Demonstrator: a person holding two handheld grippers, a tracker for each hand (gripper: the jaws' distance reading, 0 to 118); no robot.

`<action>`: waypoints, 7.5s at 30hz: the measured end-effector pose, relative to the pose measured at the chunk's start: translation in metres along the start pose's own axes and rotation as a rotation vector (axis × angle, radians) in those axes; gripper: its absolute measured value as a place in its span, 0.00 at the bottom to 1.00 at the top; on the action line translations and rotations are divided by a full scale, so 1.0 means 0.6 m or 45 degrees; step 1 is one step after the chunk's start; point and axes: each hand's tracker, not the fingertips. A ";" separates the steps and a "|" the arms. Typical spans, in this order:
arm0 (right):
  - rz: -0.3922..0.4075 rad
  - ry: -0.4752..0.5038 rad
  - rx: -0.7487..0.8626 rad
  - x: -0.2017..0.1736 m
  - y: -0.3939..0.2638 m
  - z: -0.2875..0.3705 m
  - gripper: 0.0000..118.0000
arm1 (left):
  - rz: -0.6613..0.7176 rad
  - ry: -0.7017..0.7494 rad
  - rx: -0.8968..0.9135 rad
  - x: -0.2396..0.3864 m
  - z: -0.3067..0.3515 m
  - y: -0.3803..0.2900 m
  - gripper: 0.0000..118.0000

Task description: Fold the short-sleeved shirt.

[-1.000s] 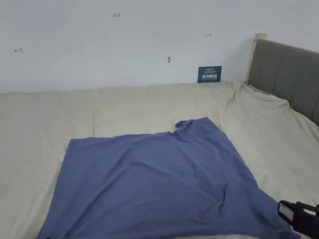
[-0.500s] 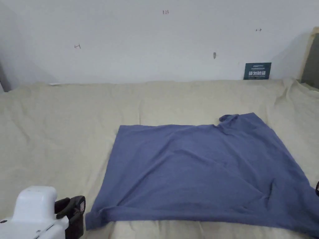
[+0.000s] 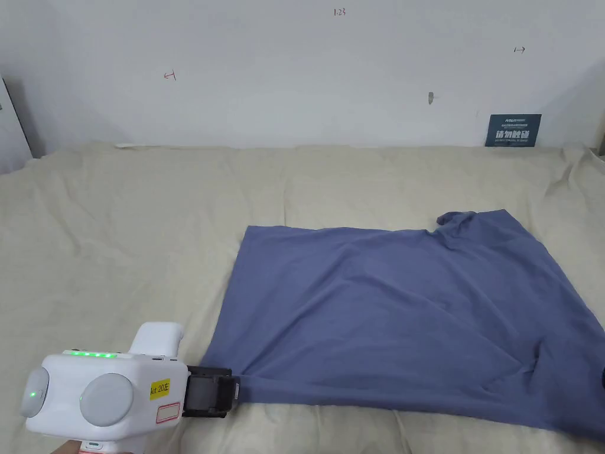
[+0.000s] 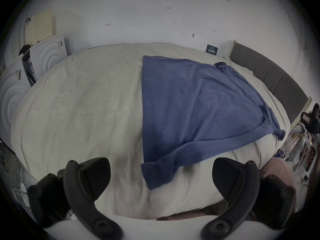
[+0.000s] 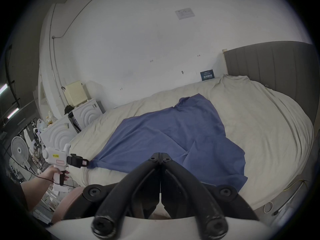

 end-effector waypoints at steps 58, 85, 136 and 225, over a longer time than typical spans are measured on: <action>-0.094 -0.329 -0.684 0.205 0.278 -0.349 0.02 | 0.021 -0.098 -0.120 -0.030 -0.141 0.268 0.08; 0.060 -0.225 0.258 0.034 0.028 -0.090 0.00 | -0.057 0.109 0.544 0.089 0.063 0.002 0.00; 0.211 -0.217 -0.170 0.123 0.148 -0.175 0.31 | -0.309 0.179 -0.265 0.045 -0.178 0.192 0.08; 0.096 -0.082 -0.089 0.009 0.108 -0.111 0.00 | 0.007 -0.071 0.460 0.066 0.090 0.254 0.00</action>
